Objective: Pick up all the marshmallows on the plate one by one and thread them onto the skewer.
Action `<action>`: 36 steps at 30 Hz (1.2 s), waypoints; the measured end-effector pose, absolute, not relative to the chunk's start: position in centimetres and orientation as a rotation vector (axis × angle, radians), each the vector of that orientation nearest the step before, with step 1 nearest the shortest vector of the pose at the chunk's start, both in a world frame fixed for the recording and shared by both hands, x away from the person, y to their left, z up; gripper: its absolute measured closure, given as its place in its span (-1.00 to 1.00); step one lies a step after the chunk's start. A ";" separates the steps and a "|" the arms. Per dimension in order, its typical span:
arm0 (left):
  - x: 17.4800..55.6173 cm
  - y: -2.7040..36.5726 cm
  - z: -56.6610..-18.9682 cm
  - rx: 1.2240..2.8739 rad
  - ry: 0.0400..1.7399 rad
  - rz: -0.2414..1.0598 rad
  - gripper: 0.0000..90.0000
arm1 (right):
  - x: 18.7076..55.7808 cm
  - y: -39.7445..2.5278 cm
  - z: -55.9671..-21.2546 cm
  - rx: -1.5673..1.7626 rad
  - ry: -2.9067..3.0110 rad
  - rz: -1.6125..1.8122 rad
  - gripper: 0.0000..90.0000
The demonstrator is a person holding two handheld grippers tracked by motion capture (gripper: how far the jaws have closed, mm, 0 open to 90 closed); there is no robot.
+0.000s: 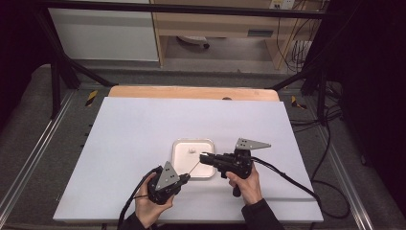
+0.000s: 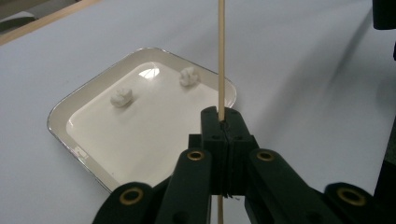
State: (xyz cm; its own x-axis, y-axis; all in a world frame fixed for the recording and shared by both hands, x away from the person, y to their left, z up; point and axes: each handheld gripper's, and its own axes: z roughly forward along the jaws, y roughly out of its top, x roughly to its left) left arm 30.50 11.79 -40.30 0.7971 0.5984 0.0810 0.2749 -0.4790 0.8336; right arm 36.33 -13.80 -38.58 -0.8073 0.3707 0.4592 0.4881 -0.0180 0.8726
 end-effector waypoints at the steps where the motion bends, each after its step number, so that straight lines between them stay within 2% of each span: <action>1: 30.5 11.8 -40.2 2.085 0.649 0.461 0.98 | 36.3 -13.8 -38.6 -0.937 -2.134 -1.969 0.84; 36: 30.5 11.6 -40.1 2.084 0.648 0.438 0.98 | 36.0 -13.3 -39.0 -0.927 -2.124 -1.984 0.84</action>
State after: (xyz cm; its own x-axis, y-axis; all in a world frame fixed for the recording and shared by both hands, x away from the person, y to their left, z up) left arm 30.55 11.64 -40.08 0.8016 0.5943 0.0655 0.2825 -0.4730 0.8346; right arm 36.04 -13.32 -38.98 -0.8117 0.3629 0.4577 0.4814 -0.0283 0.8761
